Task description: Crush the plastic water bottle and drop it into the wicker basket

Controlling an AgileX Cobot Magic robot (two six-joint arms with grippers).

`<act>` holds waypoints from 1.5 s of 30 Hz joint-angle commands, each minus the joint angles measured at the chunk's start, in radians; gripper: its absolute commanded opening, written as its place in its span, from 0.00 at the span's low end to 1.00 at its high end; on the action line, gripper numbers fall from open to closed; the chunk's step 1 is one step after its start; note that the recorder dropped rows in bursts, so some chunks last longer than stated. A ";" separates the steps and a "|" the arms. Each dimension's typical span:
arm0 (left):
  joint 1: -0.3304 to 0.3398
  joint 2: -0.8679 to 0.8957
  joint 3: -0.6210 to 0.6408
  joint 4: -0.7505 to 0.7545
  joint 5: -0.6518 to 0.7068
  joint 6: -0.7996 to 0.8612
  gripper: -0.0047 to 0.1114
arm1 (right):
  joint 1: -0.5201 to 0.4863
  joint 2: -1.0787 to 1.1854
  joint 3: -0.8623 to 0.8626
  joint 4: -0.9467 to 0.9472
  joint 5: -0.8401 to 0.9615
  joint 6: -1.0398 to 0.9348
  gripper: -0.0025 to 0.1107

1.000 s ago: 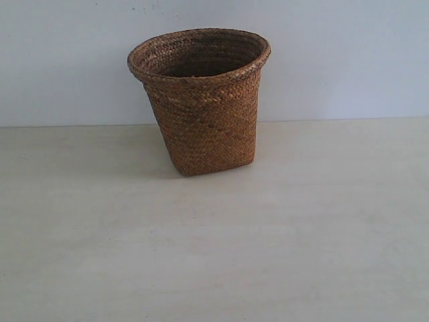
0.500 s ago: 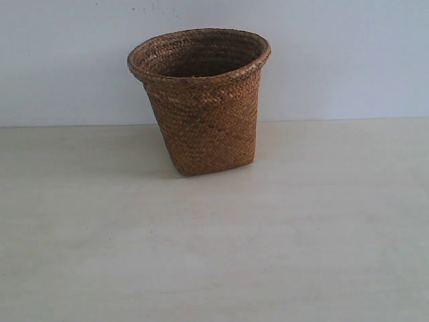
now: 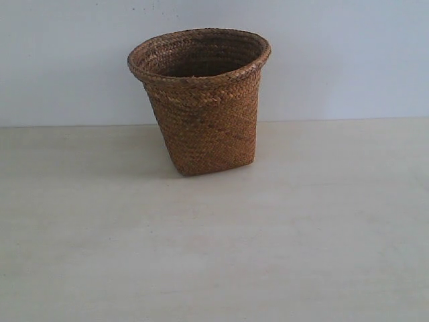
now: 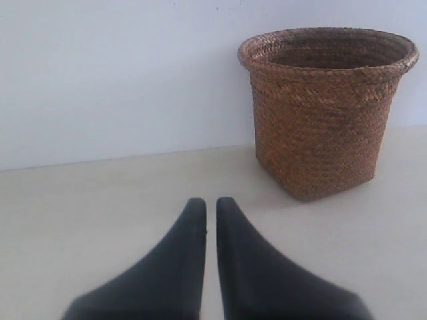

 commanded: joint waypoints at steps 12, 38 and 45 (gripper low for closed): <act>0.000 -0.074 0.234 -0.017 -0.200 -0.019 0.08 | 0.003 -0.080 0.149 -0.002 -0.022 -0.033 0.02; 0.000 -0.074 0.236 -0.014 -0.201 -0.021 0.08 | 0.003 -0.080 0.165 0.001 -0.001 -0.013 0.02; 0.000 -0.146 0.277 -0.025 -0.194 -0.021 0.08 | 0.003 -0.080 0.165 0.001 -0.001 -0.013 0.02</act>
